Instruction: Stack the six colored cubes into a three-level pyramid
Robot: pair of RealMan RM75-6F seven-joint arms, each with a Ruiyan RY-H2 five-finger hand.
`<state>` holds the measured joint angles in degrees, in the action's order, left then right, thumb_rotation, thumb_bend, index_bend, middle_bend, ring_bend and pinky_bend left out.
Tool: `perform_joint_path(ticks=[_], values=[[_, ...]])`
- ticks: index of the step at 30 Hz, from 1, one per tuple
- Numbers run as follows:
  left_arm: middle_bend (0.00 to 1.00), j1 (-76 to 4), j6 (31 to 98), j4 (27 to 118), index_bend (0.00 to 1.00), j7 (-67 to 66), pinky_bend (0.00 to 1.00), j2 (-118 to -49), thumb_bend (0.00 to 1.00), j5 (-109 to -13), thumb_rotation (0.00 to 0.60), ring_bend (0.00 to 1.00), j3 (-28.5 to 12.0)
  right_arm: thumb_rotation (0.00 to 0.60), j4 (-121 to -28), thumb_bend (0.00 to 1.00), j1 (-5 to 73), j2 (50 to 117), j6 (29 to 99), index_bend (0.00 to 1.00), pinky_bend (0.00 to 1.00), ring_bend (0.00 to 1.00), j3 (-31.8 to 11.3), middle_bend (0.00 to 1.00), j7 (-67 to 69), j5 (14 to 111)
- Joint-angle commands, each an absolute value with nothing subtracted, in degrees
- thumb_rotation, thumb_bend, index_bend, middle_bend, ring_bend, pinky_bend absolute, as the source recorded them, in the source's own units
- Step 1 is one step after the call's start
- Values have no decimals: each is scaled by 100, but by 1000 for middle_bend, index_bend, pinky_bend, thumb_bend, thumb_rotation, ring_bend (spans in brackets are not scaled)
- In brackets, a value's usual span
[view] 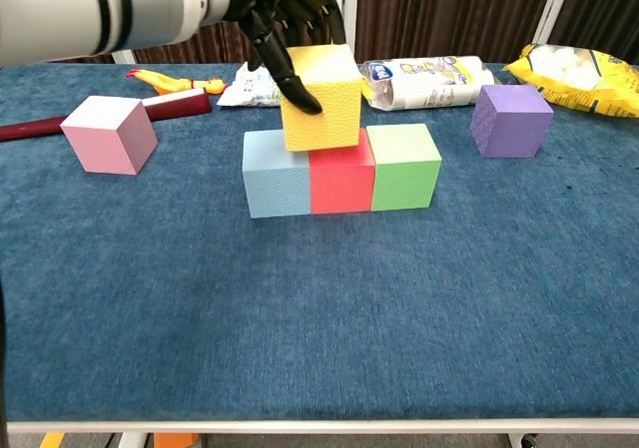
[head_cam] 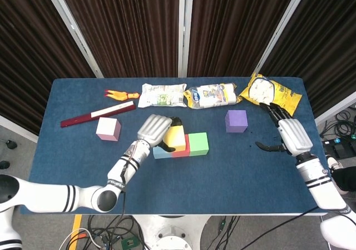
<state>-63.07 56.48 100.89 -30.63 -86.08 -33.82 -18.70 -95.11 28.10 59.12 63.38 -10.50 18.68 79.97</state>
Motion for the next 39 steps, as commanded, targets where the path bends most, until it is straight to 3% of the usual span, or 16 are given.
perform_joint_path(ticks=[1, 16, 39], values=[[429, -6503, 5748, 9997, 385, -3216, 657, -8745, 0, -3152, 600, 431, -1923, 600, -9488, 101, 2804, 5912, 6334, 0, 101, 0, -1043, 120, 1888, 8002], [428, -7168, 5860, 9361, 371, -3630, 657, -9356, 0, -2373, 600, 431, -2073, 600, -9446, 101, 2791, 5879, 6300, 0, 101, 0, -1071, 120, 1930, 7932], [423, -7368, 5739, 9163, 359, -3615, 650, -9472, 0, -2245, 600, 430, -2050, 600, -9356, 101, 2766, 5921, 6289, 0, 101, 0, -1100, 121, 1932, 7854]])
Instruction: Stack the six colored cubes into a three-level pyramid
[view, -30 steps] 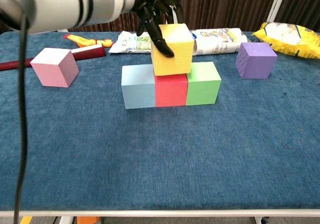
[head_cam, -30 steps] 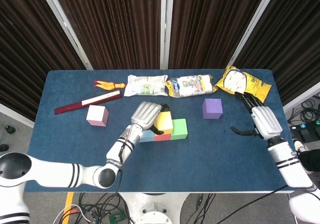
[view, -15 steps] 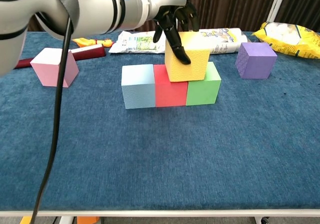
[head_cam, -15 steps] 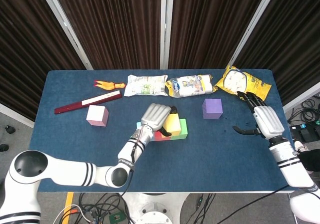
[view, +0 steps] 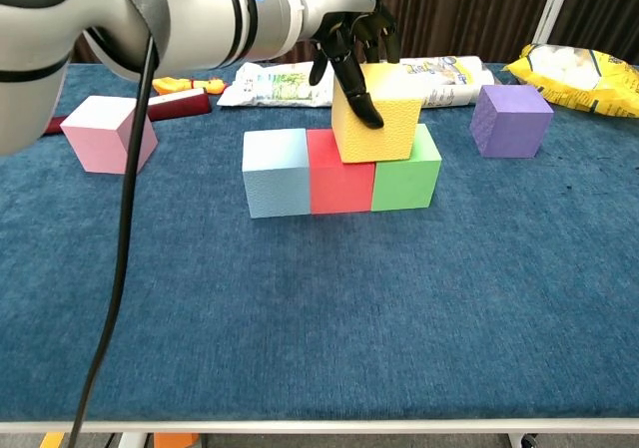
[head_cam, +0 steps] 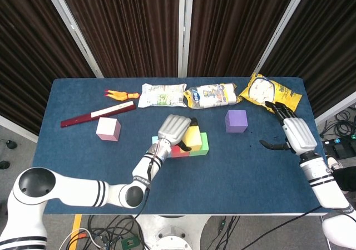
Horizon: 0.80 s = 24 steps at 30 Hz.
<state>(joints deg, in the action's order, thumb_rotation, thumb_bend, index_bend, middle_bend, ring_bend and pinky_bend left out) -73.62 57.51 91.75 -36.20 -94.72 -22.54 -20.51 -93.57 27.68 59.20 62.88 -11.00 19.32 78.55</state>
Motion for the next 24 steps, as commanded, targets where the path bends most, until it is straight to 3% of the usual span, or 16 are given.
perform_joint_path(ticks=[1, 19, 24], values=[[422, -7376, 5716, 9144, 359, -3617, 650, -9472, 0, -2239, 600, 430, -2040, 600, -9353, 101, 2765, 5922, 6286, 0, 101, 0, -1099, 120, 1932, 7853], [411, -7476, 5676, 8993, 355, -3646, 647, -9533, 0, -2124, 600, 430, -1983, 600, -9295, 101, 2764, 5948, 6261, 0, 101, 0, -1107, 122, 1953, 7846], [359, -7488, 5691, 8997, 257, -3666, 635, -9543, 0, -2088, 600, 410, -1968, 600, -9295, 101, 2759, 5948, 6267, 0, 101, 0, -1111, 122, 1960, 7845]])
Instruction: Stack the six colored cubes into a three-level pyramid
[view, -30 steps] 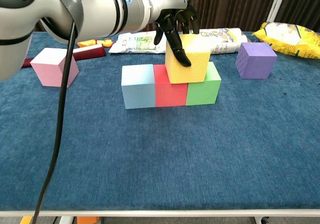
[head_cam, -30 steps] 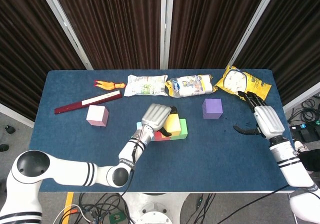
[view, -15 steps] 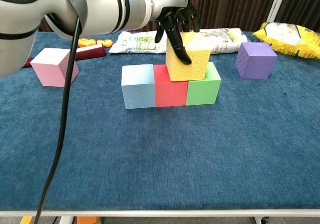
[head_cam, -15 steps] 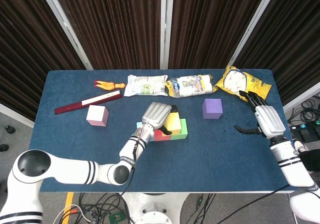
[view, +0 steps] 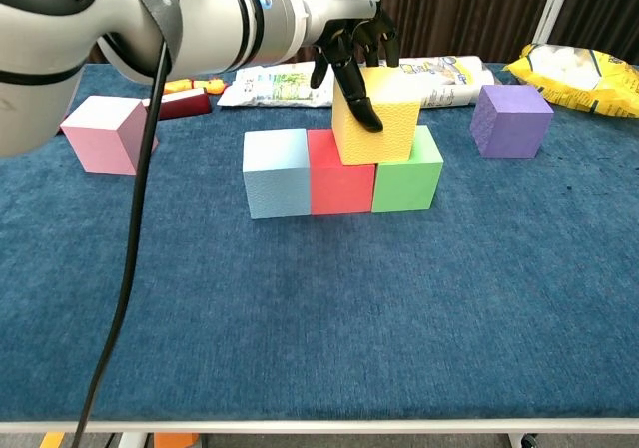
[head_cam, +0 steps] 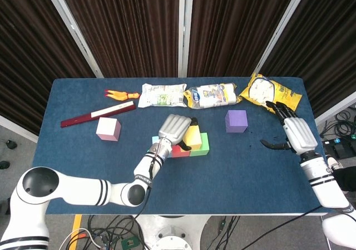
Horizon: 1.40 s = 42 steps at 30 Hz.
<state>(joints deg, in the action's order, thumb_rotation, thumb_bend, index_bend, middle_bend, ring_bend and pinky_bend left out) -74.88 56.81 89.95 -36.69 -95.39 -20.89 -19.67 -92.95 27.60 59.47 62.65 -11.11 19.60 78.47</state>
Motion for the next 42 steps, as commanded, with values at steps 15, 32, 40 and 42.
perform_joint_path(ticks=[15, 32, 40, 42], values=[[215, -7290, 6074, 9541, 100, -3619, 576, -9266, 0, -2427, 600, 307, -1904, 600, -9393, 112, 2710, 5909, 6366, 0, 101, 0, -1134, 123, 1955, 7863], [208, -5278, 6054, 10055, 120, -1759, 426, -7297, 0, -3747, 600, 217, -1287, 600, -9779, 113, 2590, 5741, 6571, 0, 101, 0, -1127, 123, 1760, 7941], [154, -4954, 5057, 9254, 119, -1352, 373, -7335, 0, -4230, 600, 143, -723, 600, -9773, 113, 2643, 5836, 6480, 0, 101, 0, -1109, 123, 1696, 7930], [138, -4922, 4860, 9141, 114, -1271, 362, -7375, 0, -4248, 600, 126, -664, 600, -9762, 113, 2656, 5856, 6449, 0, 101, 0, -1097, 123, 1679, 7930]])
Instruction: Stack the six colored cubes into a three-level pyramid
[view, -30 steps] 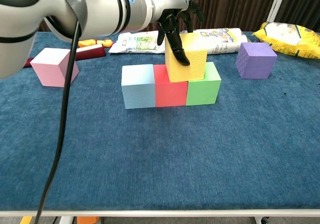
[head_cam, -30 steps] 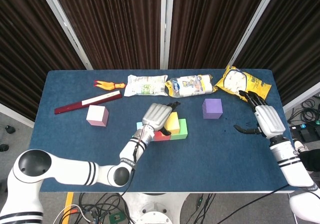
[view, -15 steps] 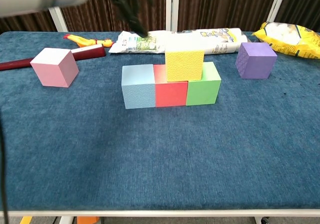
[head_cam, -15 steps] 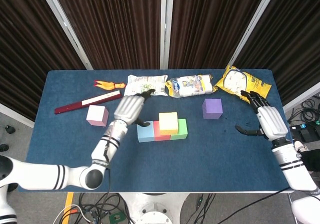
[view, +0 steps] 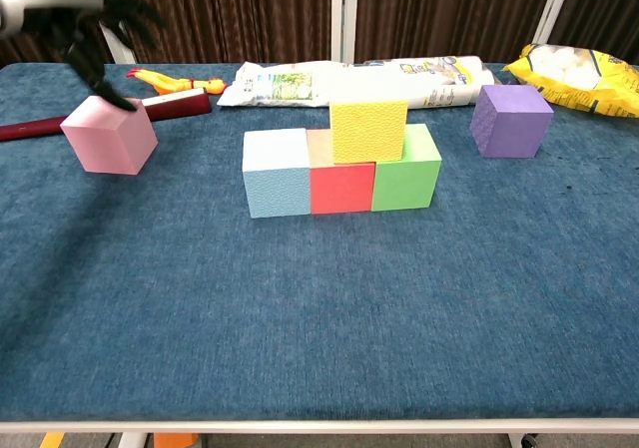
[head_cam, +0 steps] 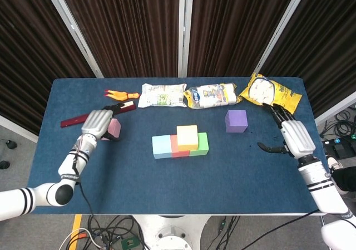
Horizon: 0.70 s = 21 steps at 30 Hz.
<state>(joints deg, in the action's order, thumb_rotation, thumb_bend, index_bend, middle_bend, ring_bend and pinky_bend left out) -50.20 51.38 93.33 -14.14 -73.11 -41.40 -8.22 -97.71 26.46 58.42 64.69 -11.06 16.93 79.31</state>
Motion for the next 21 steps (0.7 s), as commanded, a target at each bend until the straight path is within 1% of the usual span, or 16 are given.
perform_joint_path(ticks=[1, 6, 12, 16, 21], values=[[134, -4910, 4802, 9105, 113, -1247, 359, -7387, 0, -4265, 600, 121, -647, 600, -9757, 113, 2658, 5860, 6442, 0, 101, 0, -1094, 123, 1673, 7927], [121, -4844, 4730, 8826, 112, -1240, 345, -7501, 0, -4463, 600, 107, -560, 600, -9751, 113, 2650, 5866, 6442, 0, 101, 0, -1089, 123, 1672, 7914], [108, -4842, 4554, 8163, 112, -1148, 326, -7783, 0, -4461, 600, 94, -609, 600, -9750, 112, 2624, 5877, 6466, 0, 101, 0, -1085, 123, 1676, 7893], [107, -4799, 4402, 8073, 112, -960, 326, -7759, 0, -4524, 600, 94, -677, 600, -9759, 113, 2618, 5868, 6466, 0, 101, 0, -1096, 123, 1640, 7851], [90, -4736, 4438, 8083, 112, -942, 304, -7691, 0, -4692, 600, 72, -679, 600, -9767, 113, 2633, 5882, 6445, 0, 101, 0, -1117, 123, 1611, 7810]])
